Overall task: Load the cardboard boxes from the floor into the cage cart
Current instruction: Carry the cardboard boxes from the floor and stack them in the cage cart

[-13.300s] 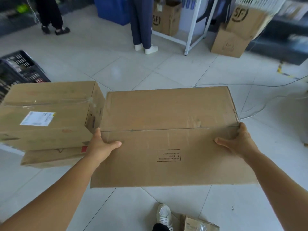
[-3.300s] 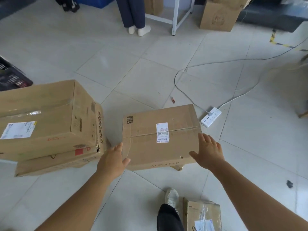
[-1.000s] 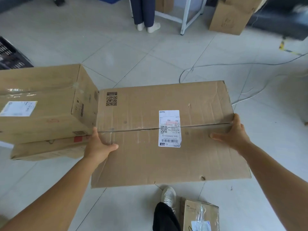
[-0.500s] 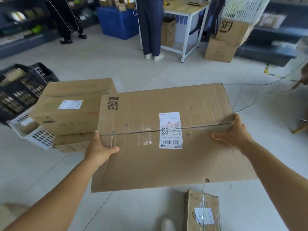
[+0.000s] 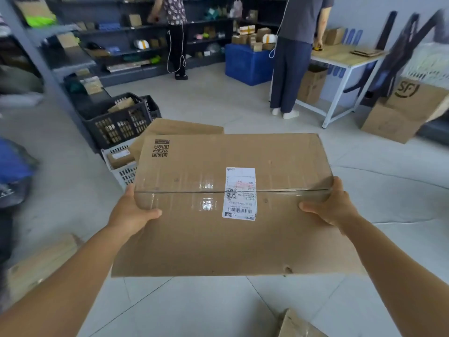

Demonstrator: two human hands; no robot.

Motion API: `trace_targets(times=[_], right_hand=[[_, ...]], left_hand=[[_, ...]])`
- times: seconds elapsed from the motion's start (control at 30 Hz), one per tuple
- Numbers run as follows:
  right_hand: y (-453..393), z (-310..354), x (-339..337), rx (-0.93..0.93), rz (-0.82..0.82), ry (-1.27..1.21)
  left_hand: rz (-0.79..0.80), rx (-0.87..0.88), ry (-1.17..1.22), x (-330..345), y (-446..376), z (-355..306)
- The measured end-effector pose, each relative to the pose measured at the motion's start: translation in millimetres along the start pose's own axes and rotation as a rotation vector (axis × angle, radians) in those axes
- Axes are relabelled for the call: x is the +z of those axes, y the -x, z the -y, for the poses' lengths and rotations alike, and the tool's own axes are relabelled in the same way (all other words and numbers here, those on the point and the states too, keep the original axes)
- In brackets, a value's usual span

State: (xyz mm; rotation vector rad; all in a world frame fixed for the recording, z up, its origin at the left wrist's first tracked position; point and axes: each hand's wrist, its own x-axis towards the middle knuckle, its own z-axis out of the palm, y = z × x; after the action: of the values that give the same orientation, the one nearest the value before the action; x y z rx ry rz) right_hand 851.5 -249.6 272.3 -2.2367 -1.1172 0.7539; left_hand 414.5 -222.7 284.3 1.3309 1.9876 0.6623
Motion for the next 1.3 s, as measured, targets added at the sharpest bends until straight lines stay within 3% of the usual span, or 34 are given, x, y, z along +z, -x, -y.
trace_targets(times=[0.33, 0.63, 0.97, 1.3], right_hand=[[34.9, 101.3, 45.6, -0.272, 0.187, -0.012], [115.3, 214.2, 101.8, -0.524, 0.393, -0.07], [272.6, 312.3, 163.2, -0.741, 0.555, -0.103], [467.9, 347.0, 233.2, -0.947, 0.746, -0.1]], left_hand=[[-0.322, -0.097, 0.051, -108.8, 85.5, 41.9], [-0.571, -0.206, 0.103, -227.2, 176.4, 102.4], [-0.865, -0.315, 0.098, -339.2, 313.5, 182.1], [-1.086, -0.41, 0.144, -408.4, 476.3, 273.8]])
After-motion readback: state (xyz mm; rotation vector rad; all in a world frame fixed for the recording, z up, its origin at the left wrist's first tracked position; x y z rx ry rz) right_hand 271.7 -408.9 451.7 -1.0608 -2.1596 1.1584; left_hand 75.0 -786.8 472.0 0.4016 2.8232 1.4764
